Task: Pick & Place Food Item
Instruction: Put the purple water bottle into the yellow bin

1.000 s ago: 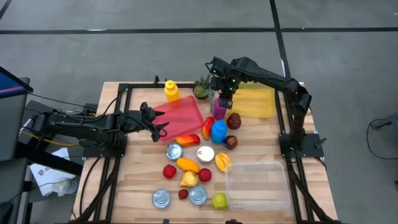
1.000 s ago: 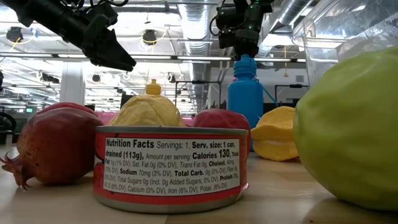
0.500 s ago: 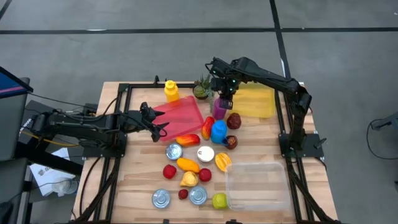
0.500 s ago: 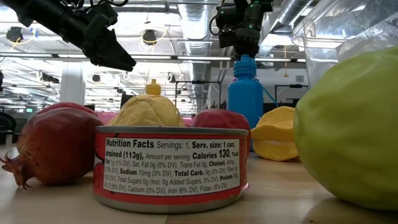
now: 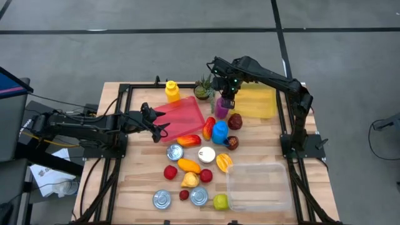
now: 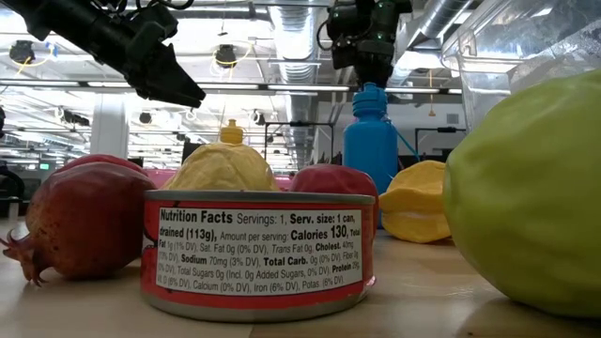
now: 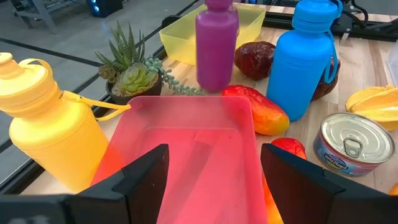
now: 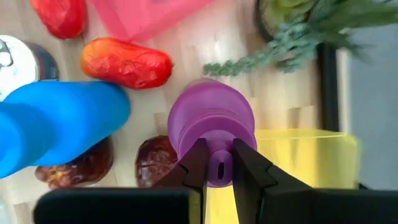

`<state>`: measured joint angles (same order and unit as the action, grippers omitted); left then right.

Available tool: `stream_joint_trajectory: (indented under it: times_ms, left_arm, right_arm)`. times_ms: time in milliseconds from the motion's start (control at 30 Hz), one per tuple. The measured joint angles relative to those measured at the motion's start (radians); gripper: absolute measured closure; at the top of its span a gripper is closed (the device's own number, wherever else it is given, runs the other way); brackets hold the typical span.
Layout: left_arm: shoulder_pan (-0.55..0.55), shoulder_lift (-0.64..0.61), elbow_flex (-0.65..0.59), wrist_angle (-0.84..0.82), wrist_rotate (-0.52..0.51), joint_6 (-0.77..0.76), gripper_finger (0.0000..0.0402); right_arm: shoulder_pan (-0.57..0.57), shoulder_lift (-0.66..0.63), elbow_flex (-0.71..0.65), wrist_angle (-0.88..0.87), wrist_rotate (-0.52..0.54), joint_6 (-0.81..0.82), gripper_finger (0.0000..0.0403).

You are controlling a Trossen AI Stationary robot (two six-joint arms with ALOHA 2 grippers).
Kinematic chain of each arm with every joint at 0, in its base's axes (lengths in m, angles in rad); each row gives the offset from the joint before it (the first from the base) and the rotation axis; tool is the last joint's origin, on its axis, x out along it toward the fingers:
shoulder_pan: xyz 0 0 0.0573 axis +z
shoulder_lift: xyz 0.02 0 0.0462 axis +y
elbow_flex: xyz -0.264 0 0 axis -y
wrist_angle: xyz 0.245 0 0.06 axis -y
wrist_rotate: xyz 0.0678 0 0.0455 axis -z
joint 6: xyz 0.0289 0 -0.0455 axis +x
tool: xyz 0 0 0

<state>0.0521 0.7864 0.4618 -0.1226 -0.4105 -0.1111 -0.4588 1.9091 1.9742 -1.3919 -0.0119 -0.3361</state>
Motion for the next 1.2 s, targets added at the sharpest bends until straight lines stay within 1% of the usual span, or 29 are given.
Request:
stream_joint_trajectory:
  times_ms: [300, 533, 633, 800, 933, 1200]
  left_arm:
    - [0.000, 0.000, 0.000, 0.000, 0.000, 0.000, 0.0152]
    - [0.000, 0.000, 0.000, 0.000, 0.000, -0.001, 0.0152]
    - [0.000, 0.000, 0.000, 0.000, 0.000, -0.001, 0.0152]
    - [0.000, 0.000, 0.000, 0.005, 0.000, -0.001, 0.0152]
    - [0.000, 0.000, 0.000, 0.005, 0.000, -0.001, 0.0152]
    - [0.000, 0.000, 0.000, 0.005, 0.000, -0.002, 0.0152]
  right_arm:
    - [0.027, -0.001, 0.182, -0.099, 0.016, 0.009, 0.0366]
    - [0.027, -0.003, 0.287, -0.174, 0.034, 0.054, 0.0368]
    - [0.022, -0.003, 0.304, -0.179, 0.071, 0.081, 0.0368]
    - [0.002, -0.002, 0.310, -0.179, 0.082, 0.101, 0.0368]
    - [-0.019, -0.002, 0.310, -0.179, 0.129, 0.101, 0.0368]
    - [-0.099, -0.002, 0.310, -0.179, 0.141, 0.128, 0.0368]
